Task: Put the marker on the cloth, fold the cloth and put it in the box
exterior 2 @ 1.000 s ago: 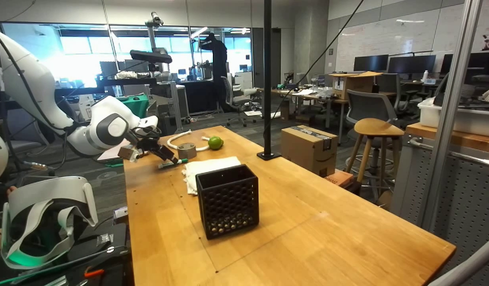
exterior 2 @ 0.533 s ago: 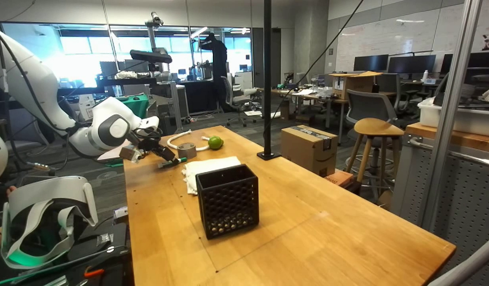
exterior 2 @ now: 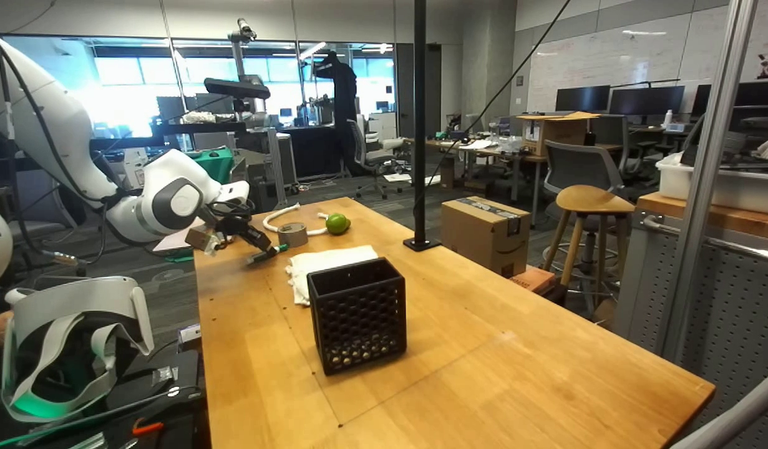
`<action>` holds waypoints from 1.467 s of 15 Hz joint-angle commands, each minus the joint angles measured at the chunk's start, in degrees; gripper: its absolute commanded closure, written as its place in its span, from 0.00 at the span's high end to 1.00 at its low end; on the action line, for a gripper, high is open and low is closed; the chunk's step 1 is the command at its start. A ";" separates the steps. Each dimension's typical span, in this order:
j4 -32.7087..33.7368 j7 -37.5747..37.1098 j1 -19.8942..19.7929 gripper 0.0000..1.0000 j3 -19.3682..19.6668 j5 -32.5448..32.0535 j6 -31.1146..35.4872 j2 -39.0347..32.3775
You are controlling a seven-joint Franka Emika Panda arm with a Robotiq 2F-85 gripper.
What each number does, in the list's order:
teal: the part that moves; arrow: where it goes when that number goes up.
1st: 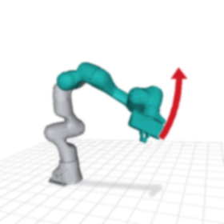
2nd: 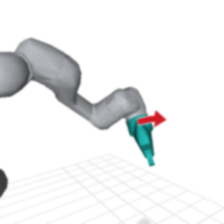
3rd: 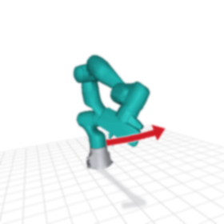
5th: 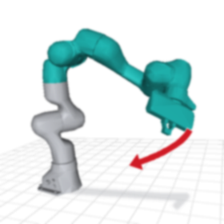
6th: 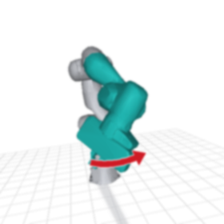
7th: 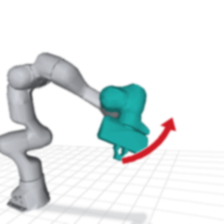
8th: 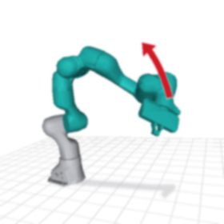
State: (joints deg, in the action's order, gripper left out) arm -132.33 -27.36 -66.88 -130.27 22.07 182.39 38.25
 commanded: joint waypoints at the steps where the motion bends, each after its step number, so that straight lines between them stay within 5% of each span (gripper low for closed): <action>1: -2.53 1.55 3.94 0.14 1.82 0.39 1.27 -4.68; 5: -3.03 1.74 12.58 0.16 11.17 -0.01 0.76 -6.85; 8: -3.22 1.83 20.38 0.16 22.42 -0.48 0.13 -5.76; 11: -3.20 2.33 24.11 0.16 30.37 -1.42 -1.65 -4.93; 16: -5.51 1.99 23.19 0.16 35.90 -2.35 -4.31 -5.13; 22: -8.94 1.69 19.19 0.16 35.79 -3.21 -3.71 -6.20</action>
State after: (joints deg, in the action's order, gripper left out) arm -140.27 -25.47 -46.30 -94.50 20.57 177.81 33.50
